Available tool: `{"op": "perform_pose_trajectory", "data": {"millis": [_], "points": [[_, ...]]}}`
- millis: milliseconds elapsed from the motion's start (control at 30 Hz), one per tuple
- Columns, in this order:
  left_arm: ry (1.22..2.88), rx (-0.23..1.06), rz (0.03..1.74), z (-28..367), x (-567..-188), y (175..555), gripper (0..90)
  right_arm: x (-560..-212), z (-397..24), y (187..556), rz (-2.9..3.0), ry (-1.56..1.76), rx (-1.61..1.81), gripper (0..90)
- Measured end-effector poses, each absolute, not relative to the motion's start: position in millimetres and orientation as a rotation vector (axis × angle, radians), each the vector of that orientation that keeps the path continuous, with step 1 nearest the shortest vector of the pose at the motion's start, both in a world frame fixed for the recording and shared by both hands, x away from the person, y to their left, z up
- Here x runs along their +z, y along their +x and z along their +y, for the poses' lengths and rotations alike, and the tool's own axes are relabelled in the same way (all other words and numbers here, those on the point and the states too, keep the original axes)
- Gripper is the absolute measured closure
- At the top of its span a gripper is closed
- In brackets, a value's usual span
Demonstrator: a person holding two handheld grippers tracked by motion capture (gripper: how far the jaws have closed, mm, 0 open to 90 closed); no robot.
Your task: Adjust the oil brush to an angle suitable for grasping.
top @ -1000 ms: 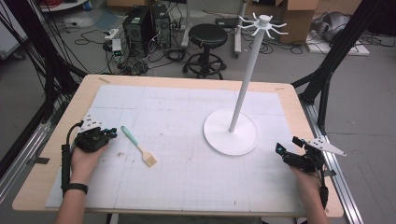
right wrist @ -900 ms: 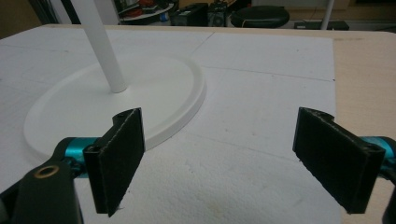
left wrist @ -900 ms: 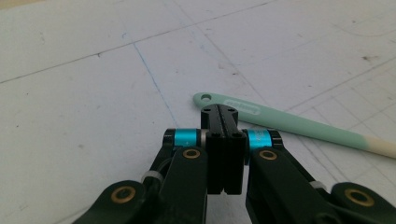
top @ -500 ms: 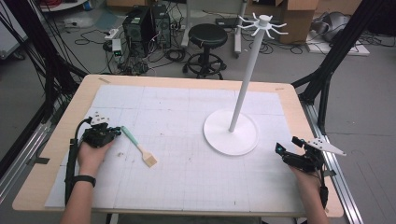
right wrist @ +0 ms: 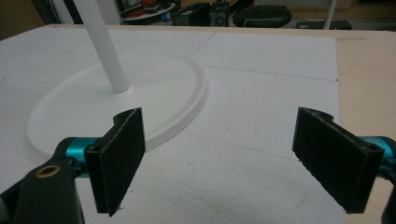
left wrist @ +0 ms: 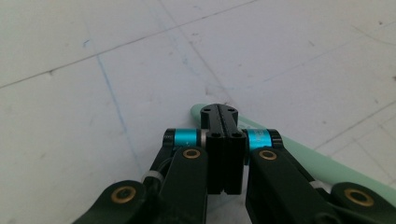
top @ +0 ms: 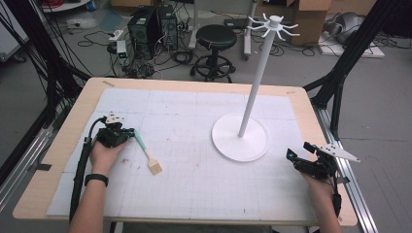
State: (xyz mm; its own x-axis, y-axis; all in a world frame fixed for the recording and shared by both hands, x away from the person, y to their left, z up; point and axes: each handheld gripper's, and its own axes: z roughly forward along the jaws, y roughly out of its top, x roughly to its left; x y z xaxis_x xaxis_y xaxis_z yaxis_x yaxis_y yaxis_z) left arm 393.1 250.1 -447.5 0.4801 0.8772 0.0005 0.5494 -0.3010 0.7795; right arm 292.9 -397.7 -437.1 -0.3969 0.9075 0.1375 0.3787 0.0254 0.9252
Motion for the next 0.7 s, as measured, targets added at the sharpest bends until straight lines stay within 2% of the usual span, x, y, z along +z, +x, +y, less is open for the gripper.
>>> {"op": "perform_pose_trajectory", "data": {"millis": [167, 700], "points": [[2.026, 0.543, 1.123, 228.0, -445.1, 405.1, 89.9, -437.4, -398.2, 293.1, 1.805, 1.314, 1.368, 16.6], [2.043, 0.513, 1.071, 201.0, -445.7, 418.1, 90.0, -437.2, -398.1, 293.0, 1.808, 1.308, 1.373, 17.1]]}}
